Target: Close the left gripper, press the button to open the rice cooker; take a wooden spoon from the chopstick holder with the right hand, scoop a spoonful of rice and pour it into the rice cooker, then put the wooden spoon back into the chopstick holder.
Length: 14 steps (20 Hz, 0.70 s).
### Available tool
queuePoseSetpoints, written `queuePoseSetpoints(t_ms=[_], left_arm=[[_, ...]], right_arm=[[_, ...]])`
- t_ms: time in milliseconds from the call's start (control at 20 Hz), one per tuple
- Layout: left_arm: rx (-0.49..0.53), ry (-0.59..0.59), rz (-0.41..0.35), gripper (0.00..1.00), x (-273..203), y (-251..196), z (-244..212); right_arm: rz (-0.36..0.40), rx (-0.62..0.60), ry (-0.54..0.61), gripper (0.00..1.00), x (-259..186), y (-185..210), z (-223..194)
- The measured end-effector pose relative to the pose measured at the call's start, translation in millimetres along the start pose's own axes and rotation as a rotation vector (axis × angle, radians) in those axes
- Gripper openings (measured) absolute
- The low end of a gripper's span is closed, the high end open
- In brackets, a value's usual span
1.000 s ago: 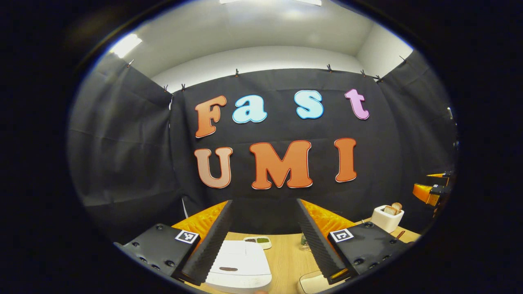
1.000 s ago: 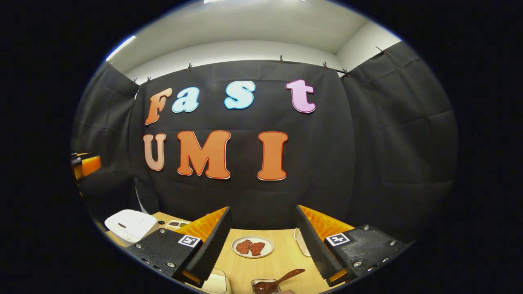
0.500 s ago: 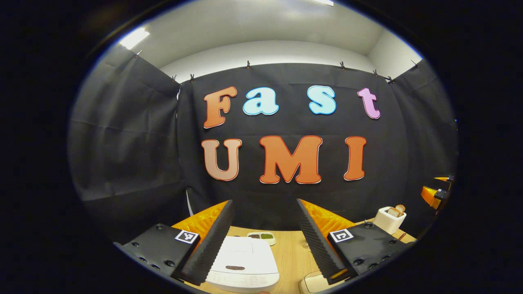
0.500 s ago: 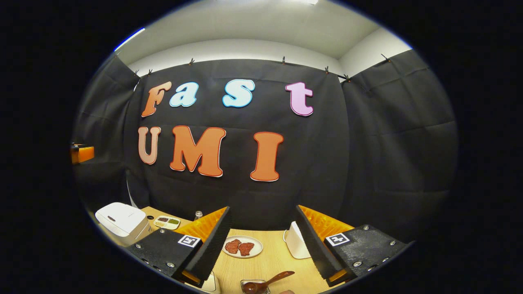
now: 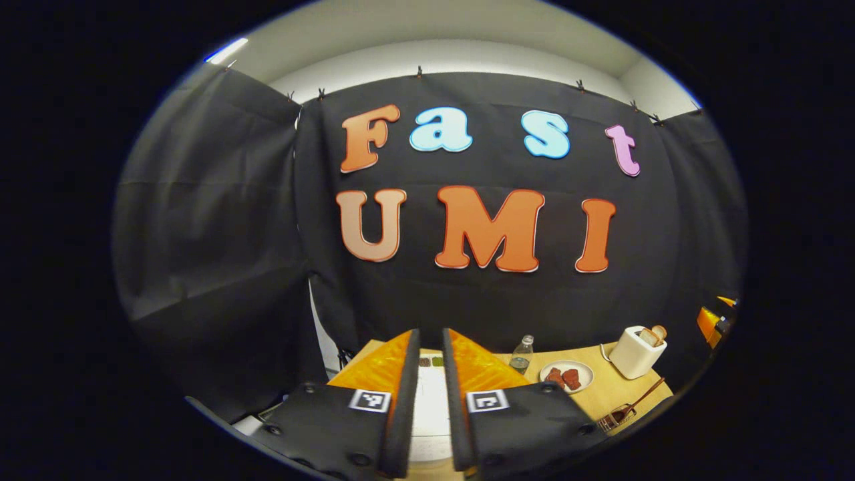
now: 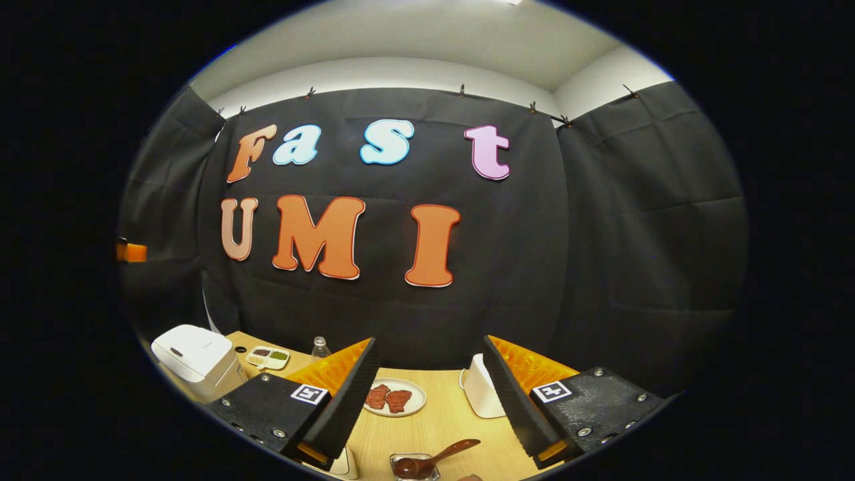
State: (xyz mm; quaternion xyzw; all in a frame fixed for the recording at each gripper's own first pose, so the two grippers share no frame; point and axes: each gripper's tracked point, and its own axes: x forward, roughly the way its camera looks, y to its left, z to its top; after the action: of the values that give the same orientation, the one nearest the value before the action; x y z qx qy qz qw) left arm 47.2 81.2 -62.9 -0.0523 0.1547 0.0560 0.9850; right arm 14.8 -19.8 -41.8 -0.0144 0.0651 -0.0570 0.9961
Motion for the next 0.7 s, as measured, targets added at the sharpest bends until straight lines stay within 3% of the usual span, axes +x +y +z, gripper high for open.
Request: queuePoseSetpoints(t_ms=[50,150,300,550,700], left_arm=[[-0.007,0.054,-0.004,0.05,6,4,-11],[-0.018,0.146,-0.007,0.06,23,10,-29],[-0.118,0.302,-0.012,0.02,38,19,-49],[-0.226,0.676,0.031,0.05,51,41,-130],[-0.275,0.841,0.028,0.05,55,42,-176]], right_arm=[[-0.012,-0.006,0.005,0.96,-1,-3,-2],[-0.03,-0.013,0.016,0.95,-5,-9,-7],[-0.058,-0.021,0.04,0.96,-9,-19,-16],[-0.102,-0.04,0.088,0.95,-17,-33,-33],[-0.114,-0.05,0.144,0.96,-24,-37,-51]])
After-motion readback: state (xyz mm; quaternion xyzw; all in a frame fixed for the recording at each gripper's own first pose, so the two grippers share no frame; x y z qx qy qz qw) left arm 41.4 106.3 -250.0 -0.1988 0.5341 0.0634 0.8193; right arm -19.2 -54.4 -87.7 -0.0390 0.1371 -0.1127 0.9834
